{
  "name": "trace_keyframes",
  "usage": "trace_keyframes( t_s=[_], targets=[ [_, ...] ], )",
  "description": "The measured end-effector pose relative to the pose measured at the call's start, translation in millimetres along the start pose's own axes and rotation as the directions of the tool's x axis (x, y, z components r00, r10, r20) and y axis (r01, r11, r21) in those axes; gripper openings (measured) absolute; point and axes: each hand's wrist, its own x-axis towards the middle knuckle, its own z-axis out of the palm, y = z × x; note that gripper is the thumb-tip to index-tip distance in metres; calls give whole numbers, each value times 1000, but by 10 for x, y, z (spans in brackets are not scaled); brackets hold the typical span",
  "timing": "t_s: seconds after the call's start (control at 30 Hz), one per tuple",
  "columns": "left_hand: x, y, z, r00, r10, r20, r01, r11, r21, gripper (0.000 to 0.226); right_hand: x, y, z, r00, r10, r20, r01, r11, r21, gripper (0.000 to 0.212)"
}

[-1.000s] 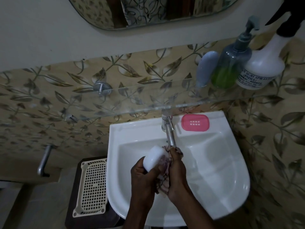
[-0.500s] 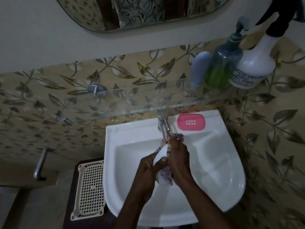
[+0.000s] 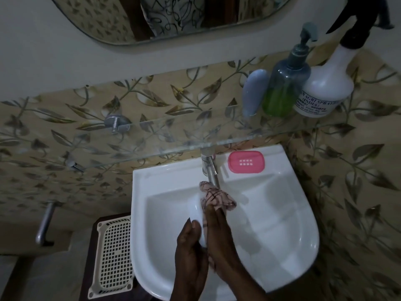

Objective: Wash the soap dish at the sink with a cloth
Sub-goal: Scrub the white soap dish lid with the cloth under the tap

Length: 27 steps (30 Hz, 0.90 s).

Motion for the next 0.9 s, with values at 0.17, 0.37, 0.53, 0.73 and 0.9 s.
trace_keyframes(
  t_s=[0.17, 0.37, 0.53, 0.73, 0.9],
  targets=[
    [143, 39, 38, 989, -112, -95, 89, 971, -224, 53, 177, -170, -58, 994, 46, -97, -50, 998, -36, 42],
    [300, 120, -102, 981, 66, -182, 6, 928, 372, 25, 196, -74, -104, 945, -242, -221, 122, 885, -448, 31],
    [320, 251, 108, 997, -11, -72, 50, 817, 574, 28, 72, -24, -287, 945, -311, -99, 242, 871, -427, 22],
    [268, 312, 24, 973, -213, -93, 230, 828, 511, 55, 146, -207, -598, 962, -265, 60, 266, 874, -407, 30],
    [229, 648, -274, 955, -183, 235, 42, 863, 504, 102, 260, -408, -840, 965, -199, 172, 262, 748, -610, 23]
  ],
)
